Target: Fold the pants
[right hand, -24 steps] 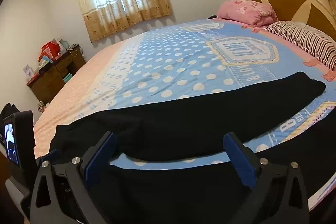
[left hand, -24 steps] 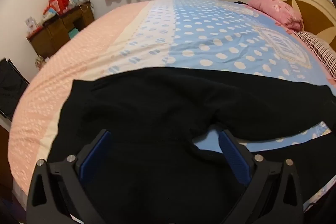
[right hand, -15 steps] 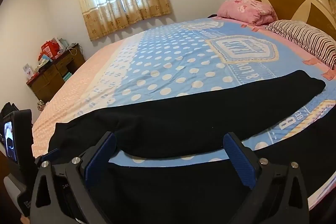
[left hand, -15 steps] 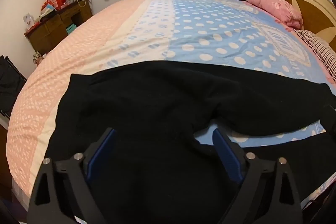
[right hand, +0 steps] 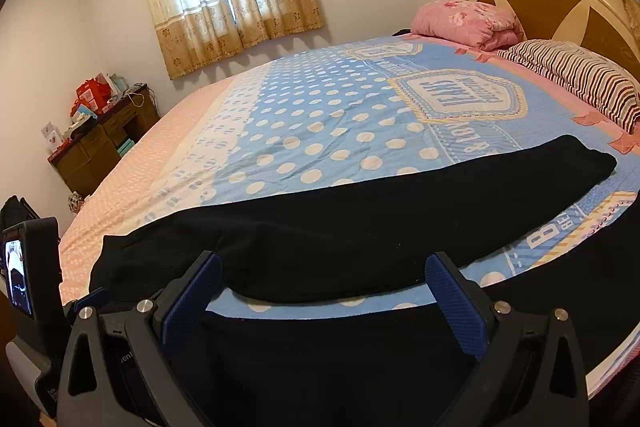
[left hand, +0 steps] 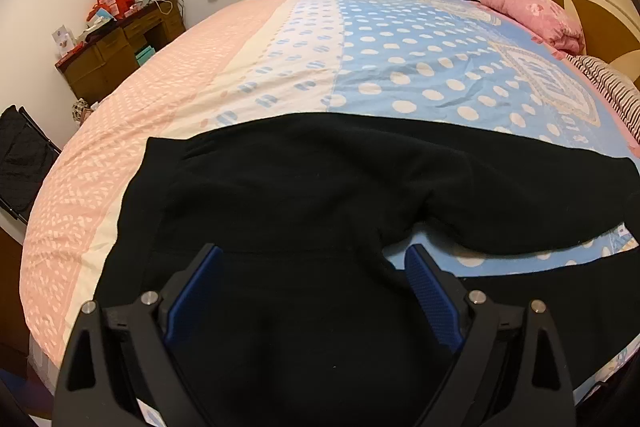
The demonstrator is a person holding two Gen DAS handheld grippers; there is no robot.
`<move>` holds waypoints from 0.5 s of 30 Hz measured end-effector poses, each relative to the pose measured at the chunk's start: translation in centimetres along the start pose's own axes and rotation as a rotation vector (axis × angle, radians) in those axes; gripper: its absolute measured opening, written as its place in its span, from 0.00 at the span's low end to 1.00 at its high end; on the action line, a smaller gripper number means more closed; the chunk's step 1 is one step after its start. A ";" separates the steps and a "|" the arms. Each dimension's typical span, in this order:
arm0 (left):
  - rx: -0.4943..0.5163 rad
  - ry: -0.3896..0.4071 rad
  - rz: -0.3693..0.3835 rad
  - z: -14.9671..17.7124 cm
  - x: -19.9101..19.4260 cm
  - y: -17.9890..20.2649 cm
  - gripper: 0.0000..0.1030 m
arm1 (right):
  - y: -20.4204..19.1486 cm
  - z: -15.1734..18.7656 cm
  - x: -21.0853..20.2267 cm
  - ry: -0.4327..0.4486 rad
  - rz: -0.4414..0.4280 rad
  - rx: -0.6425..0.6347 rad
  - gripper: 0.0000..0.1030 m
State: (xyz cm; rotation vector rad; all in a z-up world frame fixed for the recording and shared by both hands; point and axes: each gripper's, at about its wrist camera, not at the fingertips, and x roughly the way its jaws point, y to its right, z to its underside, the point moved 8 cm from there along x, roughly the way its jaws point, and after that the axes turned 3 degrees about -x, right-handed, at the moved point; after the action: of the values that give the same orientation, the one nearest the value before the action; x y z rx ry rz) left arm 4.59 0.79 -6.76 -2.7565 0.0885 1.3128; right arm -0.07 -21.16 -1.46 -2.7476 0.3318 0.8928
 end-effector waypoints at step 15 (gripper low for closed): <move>0.004 0.006 -0.005 -0.2 -0.4 0.0 0.91 | -0.1 0.0 -0.1 -0.003 0.003 0.006 0.99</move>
State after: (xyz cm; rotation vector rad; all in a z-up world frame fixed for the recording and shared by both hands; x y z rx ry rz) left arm 4.44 0.77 -6.31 -2.7559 0.0848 1.3013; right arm -0.16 -21.08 -1.41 -2.7405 0.3380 0.8952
